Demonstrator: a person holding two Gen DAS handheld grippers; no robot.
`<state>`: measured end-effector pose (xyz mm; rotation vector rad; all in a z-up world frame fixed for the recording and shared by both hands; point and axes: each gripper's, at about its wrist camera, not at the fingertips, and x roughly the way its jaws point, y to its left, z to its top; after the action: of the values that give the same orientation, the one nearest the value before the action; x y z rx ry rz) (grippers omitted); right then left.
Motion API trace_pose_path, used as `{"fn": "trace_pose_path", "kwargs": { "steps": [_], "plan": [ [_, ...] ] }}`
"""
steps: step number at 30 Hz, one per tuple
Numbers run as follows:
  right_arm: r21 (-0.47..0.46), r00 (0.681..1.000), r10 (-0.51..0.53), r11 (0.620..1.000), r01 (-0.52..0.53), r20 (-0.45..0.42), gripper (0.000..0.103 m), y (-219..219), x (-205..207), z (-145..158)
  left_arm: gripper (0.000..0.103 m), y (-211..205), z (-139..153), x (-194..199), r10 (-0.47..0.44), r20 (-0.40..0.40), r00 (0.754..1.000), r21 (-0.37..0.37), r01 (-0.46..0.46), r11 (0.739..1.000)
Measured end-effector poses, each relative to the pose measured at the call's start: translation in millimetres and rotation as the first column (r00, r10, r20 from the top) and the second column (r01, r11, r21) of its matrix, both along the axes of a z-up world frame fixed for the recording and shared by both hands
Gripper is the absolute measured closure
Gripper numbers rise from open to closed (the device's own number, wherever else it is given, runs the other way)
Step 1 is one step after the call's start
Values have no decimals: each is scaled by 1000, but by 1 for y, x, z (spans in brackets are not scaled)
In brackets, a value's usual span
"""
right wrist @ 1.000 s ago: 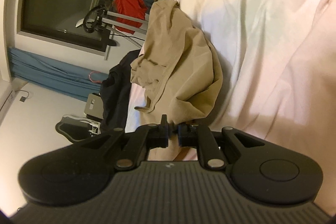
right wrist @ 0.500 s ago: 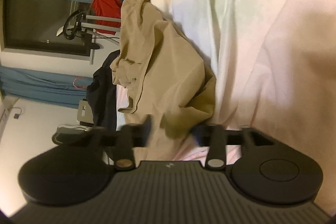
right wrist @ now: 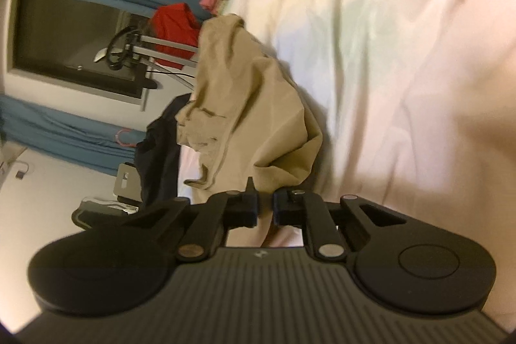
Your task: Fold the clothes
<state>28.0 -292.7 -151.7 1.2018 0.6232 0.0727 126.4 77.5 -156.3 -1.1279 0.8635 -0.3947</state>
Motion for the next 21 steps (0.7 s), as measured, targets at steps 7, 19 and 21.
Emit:
{"fn": "trace_pose_path", "kwargs": {
  "steps": [7, 19, 21],
  "plan": [
    [-60, 994, 10, 998, -4, 110, 93, 2, -7, 32, 94, -2, 35, -8, -19, 133, 991, 56, 12, 998],
    [-160, 982, 63, 987, -34, 180, 93, 31, -130, 96, 96, 18, 102, -155, 41, 175, 984, 86, -57, 995],
    [-181, 979, 67, 983, -31, 192, 93, 39, -170, 106, 96, 21, 113, -200, 66, 179, 982, 81, -81, 993]
  ]
}}
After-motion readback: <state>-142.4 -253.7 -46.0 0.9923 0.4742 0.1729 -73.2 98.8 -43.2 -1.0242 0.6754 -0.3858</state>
